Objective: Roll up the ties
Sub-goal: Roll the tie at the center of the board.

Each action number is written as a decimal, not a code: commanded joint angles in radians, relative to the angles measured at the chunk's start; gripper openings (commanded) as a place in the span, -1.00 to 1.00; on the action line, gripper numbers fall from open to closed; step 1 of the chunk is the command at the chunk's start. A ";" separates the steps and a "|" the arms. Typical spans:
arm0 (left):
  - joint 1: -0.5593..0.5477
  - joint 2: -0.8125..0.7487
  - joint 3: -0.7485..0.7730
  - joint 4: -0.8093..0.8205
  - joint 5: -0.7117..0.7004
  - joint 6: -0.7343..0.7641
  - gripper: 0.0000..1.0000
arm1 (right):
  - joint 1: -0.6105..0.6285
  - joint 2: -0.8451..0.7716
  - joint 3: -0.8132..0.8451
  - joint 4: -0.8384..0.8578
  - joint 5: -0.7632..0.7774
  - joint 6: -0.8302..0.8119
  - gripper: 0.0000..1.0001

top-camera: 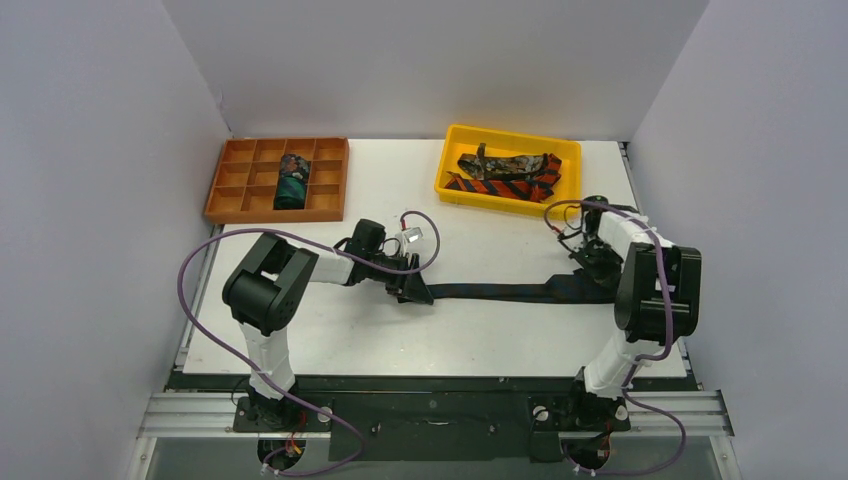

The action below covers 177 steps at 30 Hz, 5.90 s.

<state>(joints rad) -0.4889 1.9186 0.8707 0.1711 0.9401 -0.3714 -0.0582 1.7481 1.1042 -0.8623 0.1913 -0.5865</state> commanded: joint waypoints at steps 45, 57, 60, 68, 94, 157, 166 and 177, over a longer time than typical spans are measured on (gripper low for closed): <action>-0.025 -0.024 -0.038 -0.092 -0.091 0.078 0.08 | -0.165 -0.100 0.219 -0.100 -0.020 -0.109 -0.06; -0.019 -0.301 0.057 -0.353 -0.233 0.466 0.71 | 0.065 -0.162 0.283 -0.228 -0.602 0.095 -0.06; 0.008 -0.324 0.029 -0.346 -0.260 0.477 0.69 | 0.144 -0.136 0.243 -0.168 -0.666 0.187 -0.07; 0.018 -0.432 0.020 -0.494 -0.299 0.935 0.60 | 0.323 -0.040 0.201 0.002 -0.805 0.401 -0.26; -0.193 -0.225 0.200 -0.594 -0.446 0.888 0.29 | 0.457 0.222 0.130 0.137 -0.584 0.460 -0.49; -0.057 -0.097 -0.035 0.382 -0.082 -0.424 -0.89 | 0.436 0.099 0.125 0.281 -0.979 0.748 -0.69; -0.092 0.004 0.050 0.375 -0.078 -0.424 -0.84 | 0.358 0.074 0.102 0.182 -1.040 0.696 -0.20; -0.103 0.184 0.123 0.419 -0.079 -0.523 -0.14 | 0.351 0.116 0.063 0.192 -1.056 0.725 -0.17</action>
<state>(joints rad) -0.5957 2.0605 0.9588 0.5514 0.8528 -0.8623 0.2951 1.8702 1.1702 -0.6811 -0.8394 0.1410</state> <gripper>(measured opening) 0.451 0.421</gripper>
